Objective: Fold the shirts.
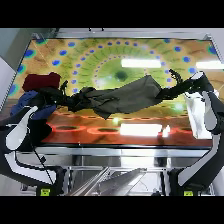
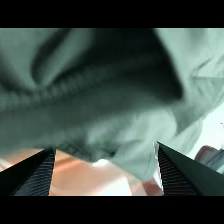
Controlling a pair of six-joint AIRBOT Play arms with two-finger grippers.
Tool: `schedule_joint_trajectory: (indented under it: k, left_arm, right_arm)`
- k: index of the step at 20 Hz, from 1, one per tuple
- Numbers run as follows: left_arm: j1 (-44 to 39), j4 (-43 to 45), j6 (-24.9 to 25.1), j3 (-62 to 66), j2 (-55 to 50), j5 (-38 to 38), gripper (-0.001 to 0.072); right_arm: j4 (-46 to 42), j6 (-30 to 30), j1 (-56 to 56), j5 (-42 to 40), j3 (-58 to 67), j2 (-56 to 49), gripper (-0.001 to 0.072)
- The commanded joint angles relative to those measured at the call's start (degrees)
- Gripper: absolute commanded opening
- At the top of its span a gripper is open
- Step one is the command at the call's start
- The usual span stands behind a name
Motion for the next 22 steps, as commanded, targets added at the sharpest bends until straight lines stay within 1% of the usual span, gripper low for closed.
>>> schedule_joint_trajectory:
  k: [1, 2, 3, 5, 6, 7, 9, 10, 11, 12, 13, 14, 15, 16, 17, 22]
  left_arm:
    - [-0.94, -1.64, 0.63, 1.05, -2.40, -0.94, 0.0674]
    - [-0.94, -1.62, 0.63, 1.60, -2.36, -1.27, 0.0670]
    - [-0.94, -1.64, 0.63, 2.38, -2.36, -1.75, 0.0647]
    - [-1.01, -1.68, 0.61, 3.52, -2.36, -3.15, 0.0643]
    - [-1.53, -1.64, 0.66, 3.98, -2.36, -3.21, 0.0472]
    - [-1.66, -1.64, 0.68, 4.46, -2.36, -2.91, 0.0372]
    - [-1.66, -1.62, 0.72, 5.95, -2.38, -0.74, 0.0371]
    - [-1.66, -1.64, 0.70, 6.91, -2.36, 0.63, 0.0371]
    - [-1.57, -1.62, 0.68, 7.78, -2.36, 2.03, 0.0371]
    - [-1.53, -1.62, 0.68, 8.52, -2.36, 3.26, 0.0370]
    - [-1.53, -1.62, 0.68, 9.09, -2.36, 4.13, 0.0369]
    - [-1.53, -1.62, 0.68, 9.44, -2.36, 4.59, 0.0318]
    - [-1.53, -1.62, 0.72, 9.55, -2.36, 4.81, 0.0182]
    - [-1.53, -1.60, 0.79, 9.53, -2.36, 4.98, 0.0085]
    - [-1.53, -1.60, 0.87, 9.53, -2.38, 5.44, 0.0025]
    - [-1.53, -1.90, 0.85, 9.53, -0.76, 7.08, 0.0024]
  right_arm:
    - [0.52, -0.24, 1.09, -0.04, 0.00, -0.02, 0.0433]
    - [0.50, -0.22, 1.40, -0.07, 0.00, -0.02, 0.0433]
    - [0.55, -0.26, 1.51, -0.07, 0.00, -0.02, 0.0433]
    - [0.96, -0.37, 1.57, -0.07, 0.00, -0.02, 0.0431]
    - [1.27, -0.39, 1.53, 0.13, 0.00, -0.02, 0.0369]
    - [1.46, -0.42, 1.46, 0.55, 0.00, 0.00, 0.0226]
    - [1.57, -0.42, 1.44, 1.33, 0.00, 0.00, 0.0228]
    - [1.57, -0.42, 1.40, 1.40, 0.02, 0.00, 0.0209]
    - [1.60, -0.42, 1.40, 1.42, 0.00, 0.00, 0.0064]
    - [1.60, -0.39, 1.40, 1.42, 0.00, 0.00, 0.0042]
    - [1.64, -0.37, 1.42, 1.42, 0.00, 0.00, 0.0027]
    - [2.03, -0.37, 1.42, 1.42, 0.00, 0.00, 0.0027]
    - [2.45, -0.37, 1.42, 1.44, 0.00, 0.00, 0.0027]
    - [2.93, -0.35, 1.40, 1.68, 0.02, 0.00, 0.0027]
    - [3.30, -0.35, 1.40, 2.01, 0.02, 0.02, 0.0027]
    - [7.67, -0.39, 1.40, 7.85, 0.04, 1.60, 0.0027]
